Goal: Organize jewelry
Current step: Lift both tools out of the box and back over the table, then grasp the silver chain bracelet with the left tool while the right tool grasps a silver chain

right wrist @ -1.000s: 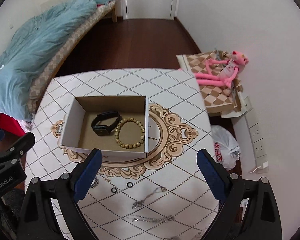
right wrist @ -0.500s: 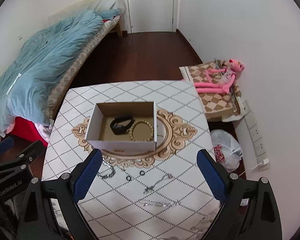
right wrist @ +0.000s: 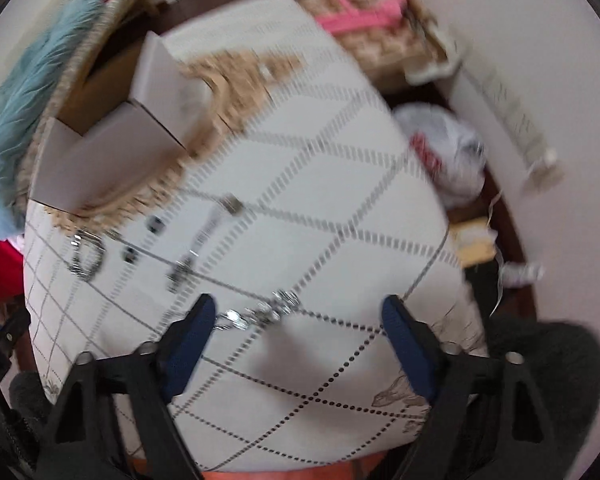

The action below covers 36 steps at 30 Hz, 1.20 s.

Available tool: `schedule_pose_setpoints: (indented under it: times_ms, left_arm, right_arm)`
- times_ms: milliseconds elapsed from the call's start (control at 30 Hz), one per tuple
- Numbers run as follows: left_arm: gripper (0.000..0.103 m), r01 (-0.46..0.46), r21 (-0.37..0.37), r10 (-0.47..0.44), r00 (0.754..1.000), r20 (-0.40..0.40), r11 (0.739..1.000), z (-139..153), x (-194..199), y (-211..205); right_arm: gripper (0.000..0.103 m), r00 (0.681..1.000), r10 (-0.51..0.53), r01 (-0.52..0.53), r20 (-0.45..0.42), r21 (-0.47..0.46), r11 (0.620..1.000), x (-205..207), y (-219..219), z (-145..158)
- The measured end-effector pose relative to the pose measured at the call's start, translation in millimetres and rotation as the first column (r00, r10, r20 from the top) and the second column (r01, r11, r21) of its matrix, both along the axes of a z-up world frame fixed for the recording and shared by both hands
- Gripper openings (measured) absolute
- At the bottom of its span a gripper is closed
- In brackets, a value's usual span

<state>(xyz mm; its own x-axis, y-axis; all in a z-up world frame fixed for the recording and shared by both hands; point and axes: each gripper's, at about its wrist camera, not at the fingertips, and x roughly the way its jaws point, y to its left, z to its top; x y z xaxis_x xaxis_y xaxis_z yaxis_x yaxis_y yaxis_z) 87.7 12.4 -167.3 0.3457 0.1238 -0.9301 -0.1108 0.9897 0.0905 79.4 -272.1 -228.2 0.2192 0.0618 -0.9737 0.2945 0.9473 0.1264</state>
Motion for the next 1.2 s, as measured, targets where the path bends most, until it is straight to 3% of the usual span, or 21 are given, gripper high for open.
schedule_pose_setpoints:
  times_ms: [67, 200, 333, 367, 433, 467, 600, 667, 700, 900, 933, 967, 1033, 1100, 1133, 1167, 1200]
  left_arm:
    - [0.100, 0.002, -0.009, -0.002, 1.000, -0.029, 1.000, -13.0, -0.9, -1.6]
    - [0.100, 0.002, -0.004, -0.002, 0.999, -0.049, 1.000, -25.3, -2.3, -0.1]
    - [0.100, -0.007, 0.015, 0.008, 0.998, -0.058, 1.000, -32.8, -1.4, 8.2]
    - [0.100, -0.010, 0.019, 0.011, 0.998, -0.062, 1.000, -34.6, -1.8, 11.7]
    - [0.100, -0.013, 0.022, 0.014, 0.998, -0.067, 1.000, -36.9, -1.8, 16.0]
    - [0.100, -0.015, 0.023, 0.017, 0.998, -0.067, 1.000, -37.6, -1.5, 18.6]
    - [0.100, -0.009, 0.004, 0.009, 0.998, -0.063, 1.000, -38.2, 3.4, 24.6]
    - [0.100, -0.013, -0.045, 0.010, 0.998, -0.063, 0.999, -37.1, 11.9, 27.6]
    - [0.100, -0.012, -0.068, 0.008, 0.998, -0.064, 0.998, -36.6, 17.0, 28.2]
    - [0.099, 0.042, -0.174, -0.054, 0.996, -0.064, 0.984, -39.8, 59.0, 11.8]
    - [0.097, 0.064, -0.163, -0.076, 0.995, -0.066, 0.985, -42.3, 65.9, 5.4]
    - [0.088, 0.077, -0.154, -0.088, 0.994, -0.066, 0.985, -43.3, 69.3, 0.9]
    - [0.080, 0.123, -0.127, -0.133, 0.988, -0.077, 0.984, -49.6, 77.8, -10.5]
    - [0.063, 0.162, -0.110, -0.172, 0.981, -0.093, 0.981, -58.2, 82.8, -18.9]
    - [0.060, 0.174, -0.107, -0.183, 0.980, -0.079, 0.979, -58.6, 83.8, -18.9]
    - [0.053, 0.189, -0.107, -0.196, 0.978, -0.068, 0.976, -58.3, 84.0, -20.2]
    - [0.038, 0.197, -0.111, -0.204, 0.977, -0.061, 0.974, -57.5, 84.2, -20.4]
  right_arm:
    - [0.079, 1.000, -0.022, 0.023, -0.012, 0.018, 1.000, -2.7, -3.5, -16.2]
    - [0.074, 0.999, 0.001, 0.000, 0.035, -0.024, 1.000, -3.7, 10.3, -17.8]
    - [0.068, 0.997, 0.049, -0.040, 0.059, -0.140, 0.989, -7.9, 34.2, -21.5]
    - [0.058, 0.996, 0.051, -0.040, 0.069, -0.146, 0.989, -8.6, 36.9, -20.6]
    - [0.018, 0.995, 0.057, -0.044, 0.083, -0.150, 0.988, -10.4, 43.1, -18.1]
    - [0.013, 0.995, 0.058, -0.046, 0.082, -0.148, 0.988, -9.2, 43.7, -16.5]
    - [0.012, 0.993, 0.050, -0.042, 0.103, -0.083, 0.996, -8.1, 42.1, -12.5]
    - [0.011, 0.989, 0.043, -0.032, 0.138, -0.079, 0.996, -3.5, 40.8, -1.8]
    - [0.000, 0.987, 0.033, -0.023, 0.156, -0.065, 0.998, -0.9, 38.5, 3.4]
    - [0.000, 0.979, 0.043, -0.036, 0.199, -0.042, 0.998, 22.4, 40.0, 17.4]
    - [0.000, 0.978, 0.036, -0.032, 0.207, -0.023, 0.999, 24.9, 38.5, 18.0]
    - [0.000, 0.977, 0.029, -0.027, 0.211, -0.011, 1.000, 26.1, 37.8, 20.3]
    - [0.000, 0.973, 0.005, -0.010, 0.229, 0.021, 1.000, 25.8, 33.0, 24.7]
    - [0.000, 0.971, -0.025, 0.010, 0.239, 0.061, 0.998, 26.4, 24.0, 28.8]
    - [0.000, 0.970, -0.036, 0.018, 0.240, 0.076, 0.997, 26.5, 19.0, 29.8]
    - [0.000, 0.971, -0.039, 0.019, 0.234, 0.087, 0.996, 26.6, 14.9, 30.4]
    - [0.000, 0.976, -0.035, 0.011, 0.214, 0.112, 0.994, 28.0, 10.6, 28.9]
